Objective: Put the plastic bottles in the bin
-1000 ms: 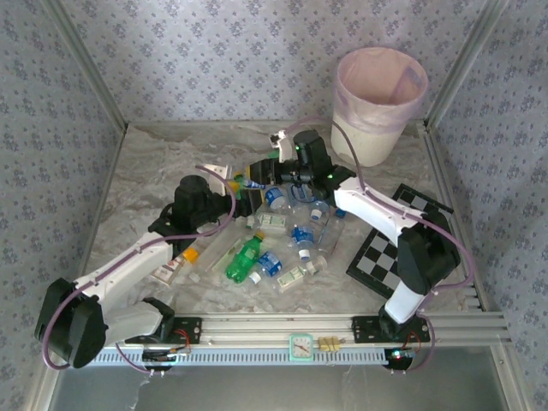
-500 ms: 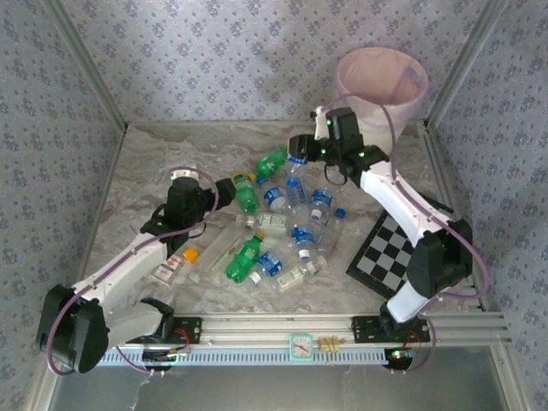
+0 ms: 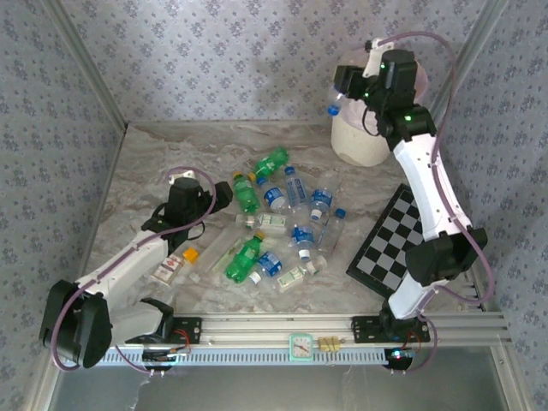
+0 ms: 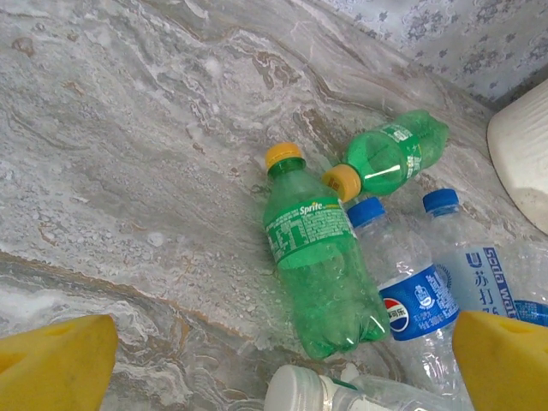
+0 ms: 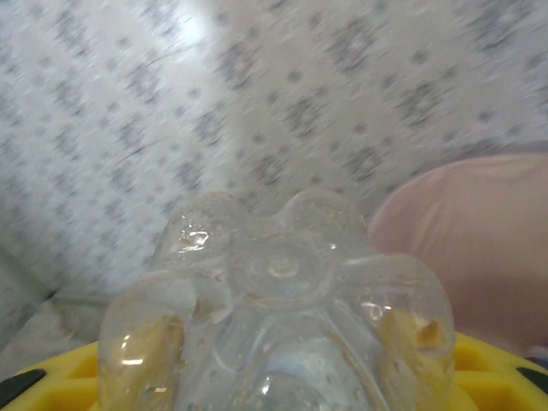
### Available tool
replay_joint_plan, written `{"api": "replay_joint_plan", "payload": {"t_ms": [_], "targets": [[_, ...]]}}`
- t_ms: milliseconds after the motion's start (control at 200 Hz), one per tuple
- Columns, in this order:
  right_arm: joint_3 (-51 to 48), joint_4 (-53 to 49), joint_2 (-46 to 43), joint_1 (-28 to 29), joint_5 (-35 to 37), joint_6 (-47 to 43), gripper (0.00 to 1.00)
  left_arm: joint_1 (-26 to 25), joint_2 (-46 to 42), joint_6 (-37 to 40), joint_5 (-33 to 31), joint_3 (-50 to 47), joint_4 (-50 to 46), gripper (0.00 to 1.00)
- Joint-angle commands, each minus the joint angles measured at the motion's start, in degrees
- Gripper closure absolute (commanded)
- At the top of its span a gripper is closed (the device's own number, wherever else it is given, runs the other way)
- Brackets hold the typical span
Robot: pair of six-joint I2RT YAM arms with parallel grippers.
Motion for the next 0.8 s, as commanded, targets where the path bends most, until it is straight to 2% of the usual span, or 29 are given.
{"api": "replay_joint_plan", "payload": {"t_ms": [0,165,535,795], "targets": [[2.73,4.06,2.30,-2.94,7.78,-1.94,0.54,0.50,0.53,0.57,1.65,0.15,-0.39,0.00],[5.65,7.36,6.95,-6.32,13.17,-2.89,0.54,0.56,1.07,0.95,2.43,0.22,-0.64,0.00],[24.33,-4.48,25.27,-8.40,11.94,-2.91,0.53,0.83,0.95,1.01,2.88,-0.06,-1.51,0.00],[27.22,-9.17,31.08,-7.57,11.60,-2.41,0.47,0.91,0.46,1.67,2.88,0.10,-2.44,0.00]]}}
